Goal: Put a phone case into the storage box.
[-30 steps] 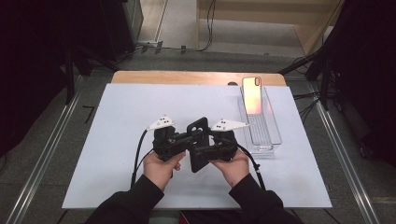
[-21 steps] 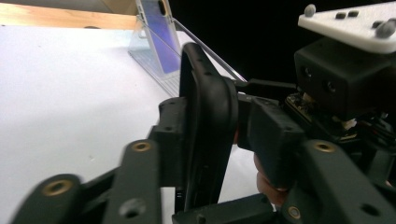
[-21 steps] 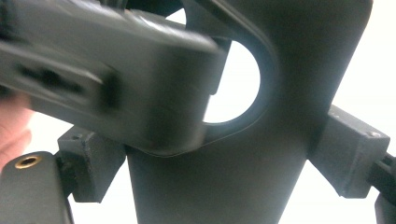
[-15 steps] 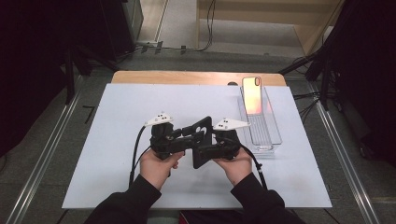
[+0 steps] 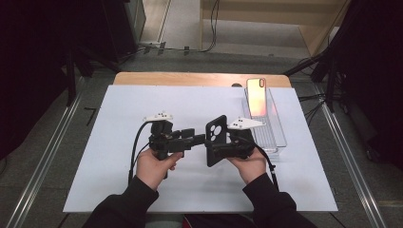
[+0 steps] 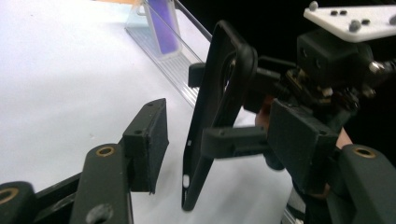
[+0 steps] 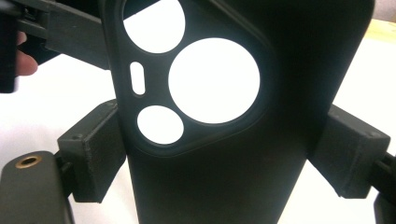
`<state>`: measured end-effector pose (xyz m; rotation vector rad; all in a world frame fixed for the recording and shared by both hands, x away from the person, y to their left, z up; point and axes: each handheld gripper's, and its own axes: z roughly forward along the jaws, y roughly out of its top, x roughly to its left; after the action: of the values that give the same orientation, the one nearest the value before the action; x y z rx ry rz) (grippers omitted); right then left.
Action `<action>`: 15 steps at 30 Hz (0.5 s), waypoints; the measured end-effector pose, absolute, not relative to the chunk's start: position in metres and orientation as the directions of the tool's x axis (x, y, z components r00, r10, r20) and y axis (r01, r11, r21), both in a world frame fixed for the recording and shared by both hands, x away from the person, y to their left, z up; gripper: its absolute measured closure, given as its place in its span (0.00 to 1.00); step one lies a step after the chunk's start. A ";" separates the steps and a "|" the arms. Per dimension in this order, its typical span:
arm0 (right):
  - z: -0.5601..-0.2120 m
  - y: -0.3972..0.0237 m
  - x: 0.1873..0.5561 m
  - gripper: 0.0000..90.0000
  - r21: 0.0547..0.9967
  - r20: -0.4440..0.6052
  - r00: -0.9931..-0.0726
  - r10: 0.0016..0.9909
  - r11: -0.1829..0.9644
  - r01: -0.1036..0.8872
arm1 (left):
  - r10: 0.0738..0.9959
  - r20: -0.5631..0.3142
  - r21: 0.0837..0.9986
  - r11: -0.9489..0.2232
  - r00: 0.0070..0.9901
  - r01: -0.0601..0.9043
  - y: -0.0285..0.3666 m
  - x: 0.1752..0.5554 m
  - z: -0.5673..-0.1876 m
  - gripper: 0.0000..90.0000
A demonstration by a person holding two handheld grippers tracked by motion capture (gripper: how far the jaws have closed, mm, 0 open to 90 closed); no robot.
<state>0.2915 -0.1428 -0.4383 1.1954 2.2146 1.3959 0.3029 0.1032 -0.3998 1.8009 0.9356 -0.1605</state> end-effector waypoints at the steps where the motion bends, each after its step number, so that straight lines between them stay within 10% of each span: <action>1: -0.438 -0.145 0.292 0.12 0.840 0.194 -0.627 0.754 0.202 0.503 | 0.517 -0.507 0.738 -0.153 0.690 0.657 0.104 0.303 -0.400 0.40; 15: -0.438 -0.159 0.297 0.12 0.813 0.214 -0.678 0.703 0.256 0.522 | 0.434 -0.440 0.710 -0.368 0.786 0.600 0.104 0.302 -0.409 0.35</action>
<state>0.2968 -0.1588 -0.4380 1.1542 2.3299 1.3902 0.3019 0.1042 -0.4088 2.0186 0.7718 -0.2198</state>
